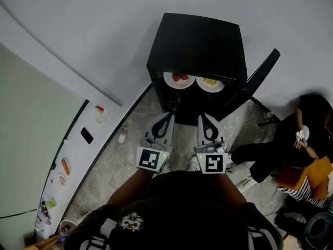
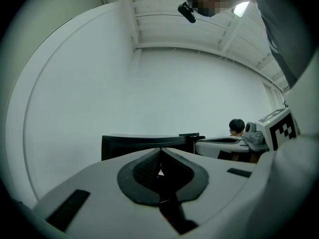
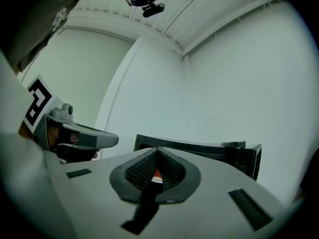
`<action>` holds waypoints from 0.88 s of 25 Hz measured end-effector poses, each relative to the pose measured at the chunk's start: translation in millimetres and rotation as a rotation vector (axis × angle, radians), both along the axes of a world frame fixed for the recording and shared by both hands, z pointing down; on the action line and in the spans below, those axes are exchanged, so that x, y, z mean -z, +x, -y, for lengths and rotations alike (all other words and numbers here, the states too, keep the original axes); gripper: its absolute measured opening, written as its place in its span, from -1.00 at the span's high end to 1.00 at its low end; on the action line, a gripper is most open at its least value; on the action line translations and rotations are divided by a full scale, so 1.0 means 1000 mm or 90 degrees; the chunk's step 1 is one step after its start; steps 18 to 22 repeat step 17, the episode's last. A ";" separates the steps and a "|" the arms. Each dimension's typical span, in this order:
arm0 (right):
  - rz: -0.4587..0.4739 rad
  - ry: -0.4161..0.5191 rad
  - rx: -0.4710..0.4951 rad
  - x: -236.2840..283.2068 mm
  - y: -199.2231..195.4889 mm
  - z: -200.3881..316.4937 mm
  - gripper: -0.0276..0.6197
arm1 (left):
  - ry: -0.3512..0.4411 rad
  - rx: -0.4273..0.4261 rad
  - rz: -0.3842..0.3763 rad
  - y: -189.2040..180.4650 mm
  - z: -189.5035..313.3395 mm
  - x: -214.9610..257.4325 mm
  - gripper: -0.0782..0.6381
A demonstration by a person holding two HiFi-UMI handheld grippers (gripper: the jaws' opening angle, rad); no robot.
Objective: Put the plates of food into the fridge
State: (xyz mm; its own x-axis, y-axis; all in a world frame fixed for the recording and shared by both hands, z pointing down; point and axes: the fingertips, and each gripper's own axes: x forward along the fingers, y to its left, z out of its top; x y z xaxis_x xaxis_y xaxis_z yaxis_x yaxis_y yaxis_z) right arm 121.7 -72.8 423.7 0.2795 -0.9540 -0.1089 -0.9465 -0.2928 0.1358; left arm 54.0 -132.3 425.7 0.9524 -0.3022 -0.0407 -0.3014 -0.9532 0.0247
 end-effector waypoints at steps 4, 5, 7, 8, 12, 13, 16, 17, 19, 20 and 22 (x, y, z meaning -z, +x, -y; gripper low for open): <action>0.001 0.012 -0.002 0.004 0.001 0.002 0.84 | -0.001 -0.001 -0.002 0.002 0.001 0.002 0.72; 0.003 0.015 -0.003 0.005 0.001 0.002 0.84 | -0.001 -0.001 -0.001 0.002 0.001 0.002 0.72; 0.000 0.016 -0.004 0.006 0.000 0.001 0.84 | -0.005 -0.001 0.001 0.003 0.001 0.002 0.72; -0.001 0.012 -0.005 0.006 0.001 0.001 0.84 | -0.005 -0.001 0.001 0.004 0.001 0.002 0.72; -0.011 0.014 -0.003 0.007 0.002 0.000 0.84 | 0.002 -0.002 0.004 0.006 0.000 0.002 0.72; -0.012 0.011 -0.003 0.005 0.002 -0.001 0.84 | 0.002 -0.002 0.009 0.006 0.000 0.001 0.72; -0.003 0.005 -0.002 0.002 0.003 -0.002 0.84 | 0.000 -0.003 0.020 0.006 -0.003 -0.004 0.72; 0.001 0.005 -0.002 0.002 0.003 -0.003 0.84 | -0.001 -0.004 0.023 0.005 -0.004 -0.006 0.72; 0.001 0.005 -0.002 0.002 0.003 -0.003 0.84 | -0.001 -0.004 0.023 0.005 -0.004 -0.006 0.72; 0.001 0.005 -0.002 0.002 0.003 -0.003 0.84 | -0.001 -0.004 0.023 0.005 -0.004 -0.006 0.72; 0.001 0.005 -0.002 0.002 0.003 -0.003 0.84 | -0.001 -0.004 0.023 0.005 -0.004 -0.006 0.72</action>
